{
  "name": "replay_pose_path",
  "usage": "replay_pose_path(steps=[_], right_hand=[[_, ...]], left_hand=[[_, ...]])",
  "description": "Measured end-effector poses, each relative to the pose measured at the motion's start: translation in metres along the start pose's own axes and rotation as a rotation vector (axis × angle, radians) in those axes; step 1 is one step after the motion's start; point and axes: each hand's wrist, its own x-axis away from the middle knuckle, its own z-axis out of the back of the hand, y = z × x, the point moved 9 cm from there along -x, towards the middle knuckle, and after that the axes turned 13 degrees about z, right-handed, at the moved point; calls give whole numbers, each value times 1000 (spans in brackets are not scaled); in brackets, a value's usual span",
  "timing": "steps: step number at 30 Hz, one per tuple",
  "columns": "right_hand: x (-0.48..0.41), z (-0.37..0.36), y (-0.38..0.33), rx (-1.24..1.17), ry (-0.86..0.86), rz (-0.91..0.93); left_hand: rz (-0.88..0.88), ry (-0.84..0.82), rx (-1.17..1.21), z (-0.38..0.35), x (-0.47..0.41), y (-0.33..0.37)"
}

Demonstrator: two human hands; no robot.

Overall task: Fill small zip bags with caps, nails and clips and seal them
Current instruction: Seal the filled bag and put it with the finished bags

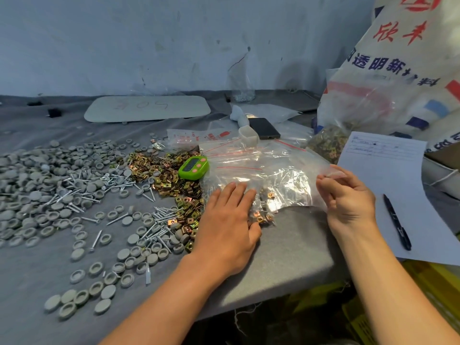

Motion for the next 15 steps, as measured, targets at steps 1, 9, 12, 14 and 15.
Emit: replay_pose_path(steps=[1,9,12,14,15], right_hand=[[3,-5,-4,-4,-16,8],[52,-80,-15,-110,-283,-147],[71,-104,-1,-21,-384,-208],[84,-117,9,62,-473,-259],[90,-122,14,110,-510,-280]], left_hand=[[3,4,-3,0,1,0],[79,129,189,26,0,2],[281,89,513,39,-3,-19],[381,-12,883,42,-6,-32],[410,-46,1080,43,-8,-39]])
